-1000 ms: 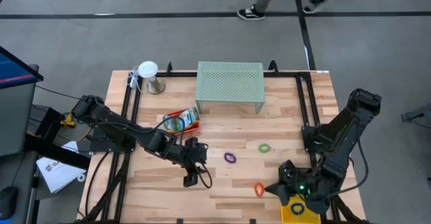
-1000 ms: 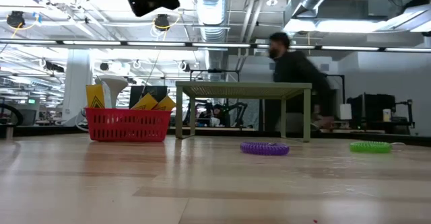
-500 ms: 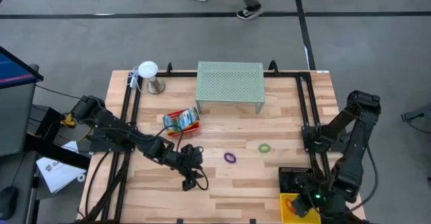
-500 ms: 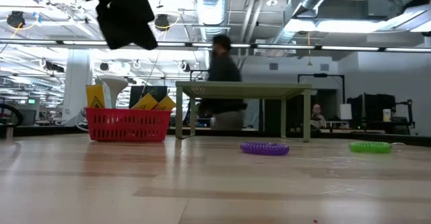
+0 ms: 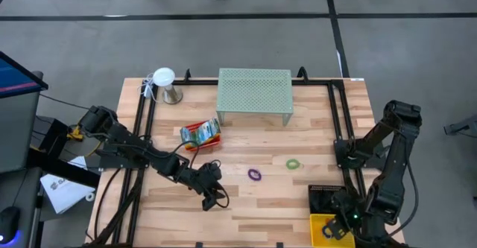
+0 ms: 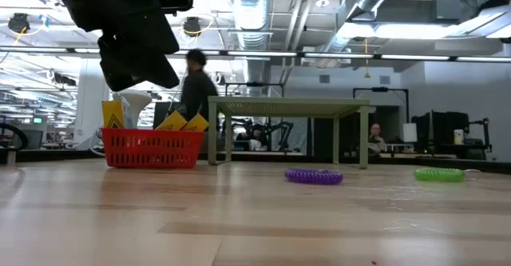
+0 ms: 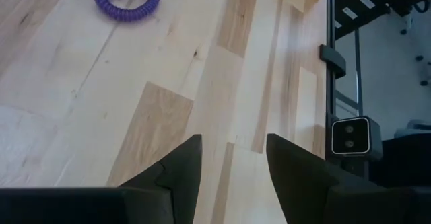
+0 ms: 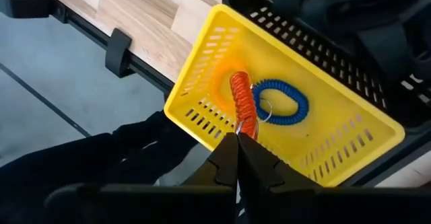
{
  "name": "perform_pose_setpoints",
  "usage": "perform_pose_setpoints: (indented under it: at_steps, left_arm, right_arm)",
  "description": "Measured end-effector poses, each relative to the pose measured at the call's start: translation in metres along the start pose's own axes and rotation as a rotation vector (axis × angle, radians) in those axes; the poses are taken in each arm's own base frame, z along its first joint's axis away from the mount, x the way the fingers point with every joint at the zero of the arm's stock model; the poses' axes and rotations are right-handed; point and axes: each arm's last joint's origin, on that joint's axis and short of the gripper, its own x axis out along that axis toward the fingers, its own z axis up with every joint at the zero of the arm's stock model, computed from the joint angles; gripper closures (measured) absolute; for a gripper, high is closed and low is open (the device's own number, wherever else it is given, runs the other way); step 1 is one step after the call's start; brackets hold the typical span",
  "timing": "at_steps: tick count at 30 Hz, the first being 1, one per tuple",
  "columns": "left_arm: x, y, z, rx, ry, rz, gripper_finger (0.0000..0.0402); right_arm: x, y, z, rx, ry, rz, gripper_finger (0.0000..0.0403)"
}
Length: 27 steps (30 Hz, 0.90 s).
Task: Pick & Place Office Desk Supplies
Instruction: Put the orange spring keychain into the yellow bin, then put the violet spring keychain into the yellow bin
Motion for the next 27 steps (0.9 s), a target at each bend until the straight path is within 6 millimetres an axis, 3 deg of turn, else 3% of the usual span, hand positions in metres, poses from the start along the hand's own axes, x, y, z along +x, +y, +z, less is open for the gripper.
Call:
perform_pose_setpoints:
  at_steps: [13,27]
  left_arm:
    - [0.0,-0.0001,0.0001,0.003,-0.001,-0.001,0.024]
    - [0.0001,-0.0001,0.0001,0.003,-0.001,-0.001,0.0241]
  right_arm:
    - [0.0001,0.0019,-0.0011,-0.008,0.027,0.006,0.0396]
    - [0.0006,0.0037,0.0007,-0.004,0.022,0.013,0.0244]
